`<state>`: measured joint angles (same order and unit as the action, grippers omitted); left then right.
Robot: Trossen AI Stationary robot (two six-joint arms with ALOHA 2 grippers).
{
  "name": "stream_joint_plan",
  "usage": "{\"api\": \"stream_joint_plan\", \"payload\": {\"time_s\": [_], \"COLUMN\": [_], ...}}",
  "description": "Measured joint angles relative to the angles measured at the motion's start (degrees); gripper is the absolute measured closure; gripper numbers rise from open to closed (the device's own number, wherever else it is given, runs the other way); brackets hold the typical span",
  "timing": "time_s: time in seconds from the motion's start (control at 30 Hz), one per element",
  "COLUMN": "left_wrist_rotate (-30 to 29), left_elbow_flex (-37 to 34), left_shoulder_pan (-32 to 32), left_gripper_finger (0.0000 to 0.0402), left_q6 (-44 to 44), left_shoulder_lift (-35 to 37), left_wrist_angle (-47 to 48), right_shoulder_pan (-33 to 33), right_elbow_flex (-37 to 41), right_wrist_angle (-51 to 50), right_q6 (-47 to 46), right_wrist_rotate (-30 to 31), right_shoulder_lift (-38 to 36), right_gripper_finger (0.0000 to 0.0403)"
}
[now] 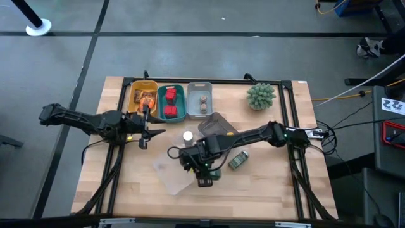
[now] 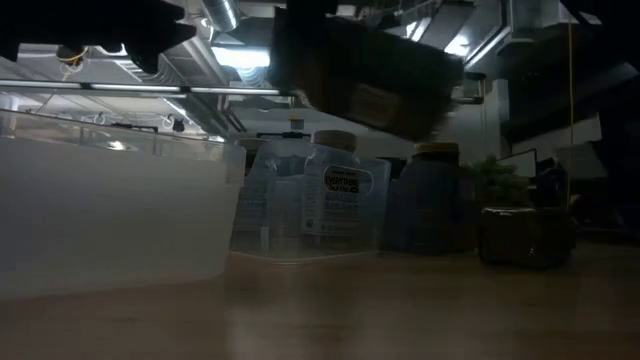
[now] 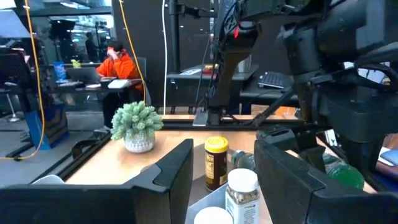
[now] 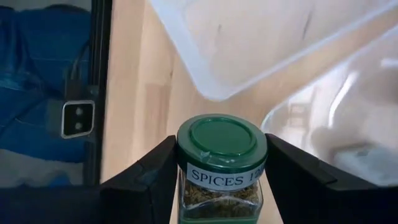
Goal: Sort spices by type
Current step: Put the green seasoning bottle into the bottom transparent bin
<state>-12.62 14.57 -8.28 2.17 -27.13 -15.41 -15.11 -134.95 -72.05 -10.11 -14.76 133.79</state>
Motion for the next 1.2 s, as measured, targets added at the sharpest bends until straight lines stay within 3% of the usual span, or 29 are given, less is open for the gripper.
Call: {"api": "stream_joint_plan", "payload": {"time_s": [0.27, 0.6, 0.93, 1.2], "left_wrist_rotate": [0.0, 0.0, 0.0, 0.0], "left_elbow_flex": [0.0, 0.0, 0.0, 0.0], "left_shoulder_pan": [0.0, 0.0, 0.0, 0.0], "left_gripper_finger": [0.0247, 0.0247, 0.0247, 0.0247], "left_q6": [0.0, 0.0, 1.9, 2.4], "left_shoulder_lift": [0.6, 0.5, 0.6, 1.8], "left_wrist_angle": [0.5, 1.2, 1.3, 1.5], "right_shoulder_pan": [1.7, 3.6, 4.3, 4.3], "right_elbow_flex": [0.0, 0.0, 0.7, 0.9], "right_wrist_angle": [4.8, 22.9, 38.8, 45.7], "right_q6": [10.5, 22.3, 22.8, 27.0], "right_wrist_rotate": [5.3, 5.2, 2.8, 2.1], "right_shoulder_lift": [-0.7, -0.7, -0.1, 4.6], "right_gripper_finger": [0.0197, 0.0197, 0.0197, 0.0197]}}
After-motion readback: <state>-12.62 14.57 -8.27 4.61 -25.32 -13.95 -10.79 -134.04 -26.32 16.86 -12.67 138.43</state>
